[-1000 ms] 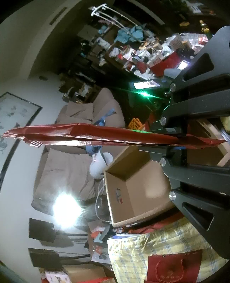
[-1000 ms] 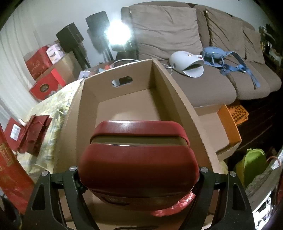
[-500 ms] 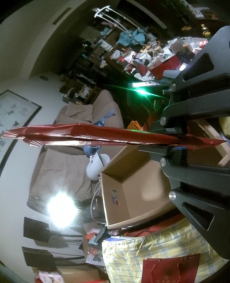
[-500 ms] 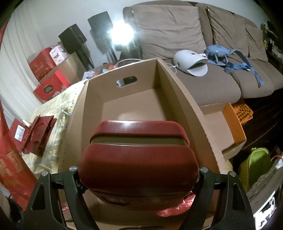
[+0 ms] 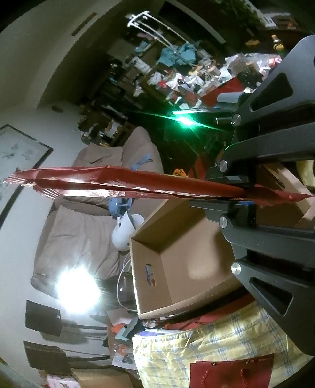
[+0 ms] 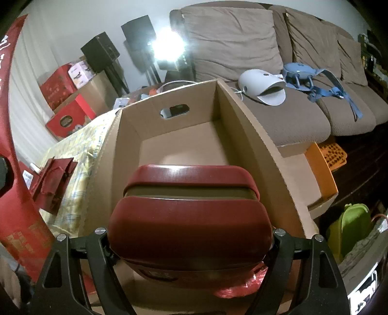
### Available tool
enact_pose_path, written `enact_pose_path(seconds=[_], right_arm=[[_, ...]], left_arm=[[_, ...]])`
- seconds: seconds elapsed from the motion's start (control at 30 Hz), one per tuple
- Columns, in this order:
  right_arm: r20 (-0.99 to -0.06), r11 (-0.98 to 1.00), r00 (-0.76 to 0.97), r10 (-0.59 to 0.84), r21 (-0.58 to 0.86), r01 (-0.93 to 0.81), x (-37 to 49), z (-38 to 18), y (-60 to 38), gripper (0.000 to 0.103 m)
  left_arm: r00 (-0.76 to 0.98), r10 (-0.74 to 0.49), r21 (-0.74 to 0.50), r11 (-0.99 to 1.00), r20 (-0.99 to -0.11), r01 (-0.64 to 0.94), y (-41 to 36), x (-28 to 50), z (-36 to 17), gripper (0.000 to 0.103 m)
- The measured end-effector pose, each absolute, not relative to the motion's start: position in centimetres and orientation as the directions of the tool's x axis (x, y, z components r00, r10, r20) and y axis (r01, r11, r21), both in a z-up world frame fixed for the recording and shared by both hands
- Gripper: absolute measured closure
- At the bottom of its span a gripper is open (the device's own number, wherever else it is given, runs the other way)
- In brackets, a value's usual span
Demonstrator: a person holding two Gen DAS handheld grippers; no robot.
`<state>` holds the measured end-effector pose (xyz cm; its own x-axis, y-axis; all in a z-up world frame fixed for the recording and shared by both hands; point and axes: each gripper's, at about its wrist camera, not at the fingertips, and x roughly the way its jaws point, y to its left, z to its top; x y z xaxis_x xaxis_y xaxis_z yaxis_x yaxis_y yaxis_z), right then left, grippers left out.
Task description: Organize objects
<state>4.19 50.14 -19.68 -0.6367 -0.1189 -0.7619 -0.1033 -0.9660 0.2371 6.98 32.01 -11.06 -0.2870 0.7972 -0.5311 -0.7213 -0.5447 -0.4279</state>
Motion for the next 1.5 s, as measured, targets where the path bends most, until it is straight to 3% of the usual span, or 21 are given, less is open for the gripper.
enact_pose_path(seconds=[0.83, 1.5], right_arm=[[-0.691, -0.941, -0.715, -0.108, 0.303, -0.151, 4.8, -18.6, 51.5, 0.020], [-0.682, -0.955, -0.730, -0.051, 0.247, -0.164, 4.2, -17.5, 50.8, 0.020]], left_arm=[[-0.226, 0.821, -0.515, -0.517, -0.525, -0.683, 31.5, 4.4, -13.4, 0.097], [-0.150, 0.740, -0.513, -0.582, -0.656, -0.630, 33.3, 1.3, -17.1, 0.097]])
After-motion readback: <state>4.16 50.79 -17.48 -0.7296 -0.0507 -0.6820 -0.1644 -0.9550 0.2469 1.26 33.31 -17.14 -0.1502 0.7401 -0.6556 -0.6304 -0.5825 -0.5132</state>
